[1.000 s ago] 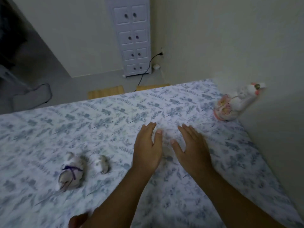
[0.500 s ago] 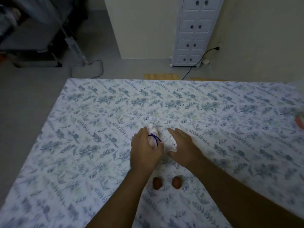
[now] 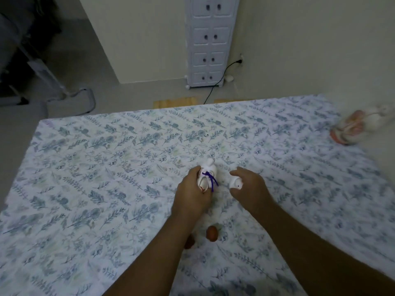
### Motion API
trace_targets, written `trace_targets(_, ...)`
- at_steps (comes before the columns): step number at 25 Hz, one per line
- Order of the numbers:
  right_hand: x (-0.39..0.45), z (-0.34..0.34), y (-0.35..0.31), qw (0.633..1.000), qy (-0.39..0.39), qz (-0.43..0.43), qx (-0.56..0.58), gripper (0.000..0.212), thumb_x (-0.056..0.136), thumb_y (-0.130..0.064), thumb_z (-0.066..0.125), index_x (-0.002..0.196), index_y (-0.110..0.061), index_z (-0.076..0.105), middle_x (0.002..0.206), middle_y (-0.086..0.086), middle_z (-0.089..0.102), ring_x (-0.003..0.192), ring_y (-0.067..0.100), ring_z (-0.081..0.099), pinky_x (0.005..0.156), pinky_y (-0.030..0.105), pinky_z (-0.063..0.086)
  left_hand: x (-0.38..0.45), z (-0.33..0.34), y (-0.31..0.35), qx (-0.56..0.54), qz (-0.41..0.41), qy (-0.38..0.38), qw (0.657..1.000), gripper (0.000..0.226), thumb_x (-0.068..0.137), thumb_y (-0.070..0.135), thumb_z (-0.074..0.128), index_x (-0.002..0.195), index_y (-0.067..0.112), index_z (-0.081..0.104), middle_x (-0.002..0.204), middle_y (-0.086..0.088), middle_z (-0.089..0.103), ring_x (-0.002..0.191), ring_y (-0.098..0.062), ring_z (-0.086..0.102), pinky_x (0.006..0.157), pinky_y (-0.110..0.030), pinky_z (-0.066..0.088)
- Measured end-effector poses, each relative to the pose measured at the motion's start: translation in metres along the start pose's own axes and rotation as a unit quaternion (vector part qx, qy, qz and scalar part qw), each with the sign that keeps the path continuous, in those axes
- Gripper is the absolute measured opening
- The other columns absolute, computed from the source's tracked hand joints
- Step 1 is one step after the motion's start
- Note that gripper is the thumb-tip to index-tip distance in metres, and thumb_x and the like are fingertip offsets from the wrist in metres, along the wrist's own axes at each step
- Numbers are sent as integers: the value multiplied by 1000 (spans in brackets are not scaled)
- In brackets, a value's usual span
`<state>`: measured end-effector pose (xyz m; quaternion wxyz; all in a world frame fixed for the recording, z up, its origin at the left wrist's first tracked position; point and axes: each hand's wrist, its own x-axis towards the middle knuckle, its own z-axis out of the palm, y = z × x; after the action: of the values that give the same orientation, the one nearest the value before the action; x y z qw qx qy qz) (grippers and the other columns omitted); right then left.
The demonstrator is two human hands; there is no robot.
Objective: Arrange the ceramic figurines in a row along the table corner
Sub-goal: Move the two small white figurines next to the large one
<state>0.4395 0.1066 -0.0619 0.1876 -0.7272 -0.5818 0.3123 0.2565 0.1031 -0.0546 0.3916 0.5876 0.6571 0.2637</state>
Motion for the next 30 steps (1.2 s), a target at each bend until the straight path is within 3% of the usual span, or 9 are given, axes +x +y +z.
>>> trace_targets(5,-13,-89,87,988,88,113,64,55,74,-12,86,125,-14,67,133,6,65,120,21,60,93,19,40,5,87,83,27,102,-101,989,49,91,17,74,136,22,56,113,16,59,96,3,53,74,6,35)
trace_targets(8,-12,-146,150,975,131,159,81,57,75,-16,86,128,-13,65,132,9,64,116,23,62,96,26,48,17,161,122,75,153,-141,975,43,86,19,74,127,20,62,118,10,64,107,-11,59,80,-8,43)
trace_targets(10,-8,-182,194,966,164,180,83,59,74,-16,87,128,-8,65,132,13,64,117,26,62,100,33,51,28,219,144,92,172,-179,964,36,87,29,72,121,24,64,110,4,70,103,-18,64,85,-29,53)
trace_targets(12,-1,-211,230,960,185,194,82,60,74,-17,87,128,-6,65,130,15,65,116,27,63,100,37,52,42,270,160,107,197,-202,953,32,88,38,69,118,25,65,107,3,70,99,-18,65,84,-36,55)
trace_targets(17,21,-246,300,955,190,209,94,60,77,-14,84,132,-4,61,134,16,64,121,30,62,103,41,50,65,350,223,90,265,-240,930,24,91,29,72,112,17,70,103,4,70,92,-8,60,78,-2,36)
trace_targets(19,26,-247,315,954,183,215,102,61,77,-15,84,132,-3,61,132,16,64,118,31,63,100,40,52,74,368,238,89,286,-239,924,30,88,23,76,116,12,69,108,-3,72,94,-10,59,74,1,31)
trace_targets(24,26,-230,333,962,210,164,55,31,65,-17,85,87,-11,64,93,13,65,87,30,63,74,32,49,78,390,243,66,221,-219,948,39,82,29,81,116,20,63,104,2,73,91,-14,66,71,-20,45)
trace_targets(27,23,-224,338,967,218,123,55,62,61,-17,91,116,-4,64,118,15,67,111,32,61,94,34,49,74,386,233,20,173,-183,968,41,79,25,84,115,18,66,103,4,72,90,-11,65,67,-14,44)
trace_targets(30,19,-220,334,957,237,145,84,74,63,-18,92,128,-5,58,128,15,64,120,31,57,100,40,49,68,382,220,-13,178,-185,966,48,76,19,86,121,16,70,110,1,75,96,-13,68,78,-19,51)
